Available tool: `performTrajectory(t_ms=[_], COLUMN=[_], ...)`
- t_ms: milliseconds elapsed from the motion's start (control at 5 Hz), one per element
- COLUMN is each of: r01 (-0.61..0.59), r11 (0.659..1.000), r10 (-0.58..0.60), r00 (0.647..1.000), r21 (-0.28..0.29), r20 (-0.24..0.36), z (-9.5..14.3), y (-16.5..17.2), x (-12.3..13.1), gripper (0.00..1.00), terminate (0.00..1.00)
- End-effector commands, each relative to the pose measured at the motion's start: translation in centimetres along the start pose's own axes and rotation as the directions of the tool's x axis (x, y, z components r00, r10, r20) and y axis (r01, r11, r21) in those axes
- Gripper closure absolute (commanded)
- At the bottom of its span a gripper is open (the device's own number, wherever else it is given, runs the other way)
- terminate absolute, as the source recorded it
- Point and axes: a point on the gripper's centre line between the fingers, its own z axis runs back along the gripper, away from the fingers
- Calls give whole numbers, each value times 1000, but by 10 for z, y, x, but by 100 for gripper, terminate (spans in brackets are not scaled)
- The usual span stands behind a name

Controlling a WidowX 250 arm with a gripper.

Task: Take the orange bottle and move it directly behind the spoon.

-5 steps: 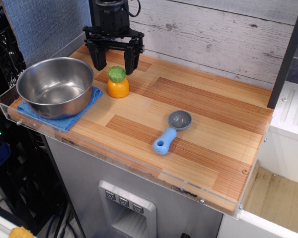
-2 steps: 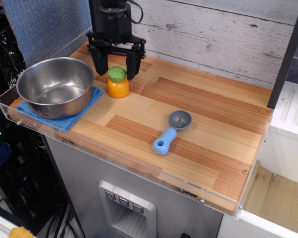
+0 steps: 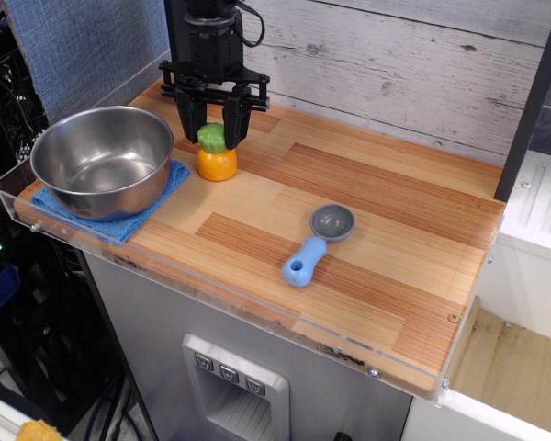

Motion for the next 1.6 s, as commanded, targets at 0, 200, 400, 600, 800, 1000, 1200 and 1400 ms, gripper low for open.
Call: performTrajectory(t_ms=[0,200,400,600,800,1000,1200,1400], r01=[-27,-52,30,137,202,229,237,277], r11=[998,989,989,989,979,972,969,957], r10=[36,77,-5,-127,-201,-234,-245,-288], r00=[987,982,985,977,967,960,958,945], r21=[-65,-141,-143,-50,8,52,70,89], r20=[155,171,172,169,157,155,150,157], z=[53,66,69,62,56,50,45,45], y=[7,-3,-40,-83,-110,-127,-137,-149], x=[8,23,34,31,17,5,0,-4], gripper=[100,100,100,100,100,100,100,100], terminate=[0,0,0,0,0,0,0,0])
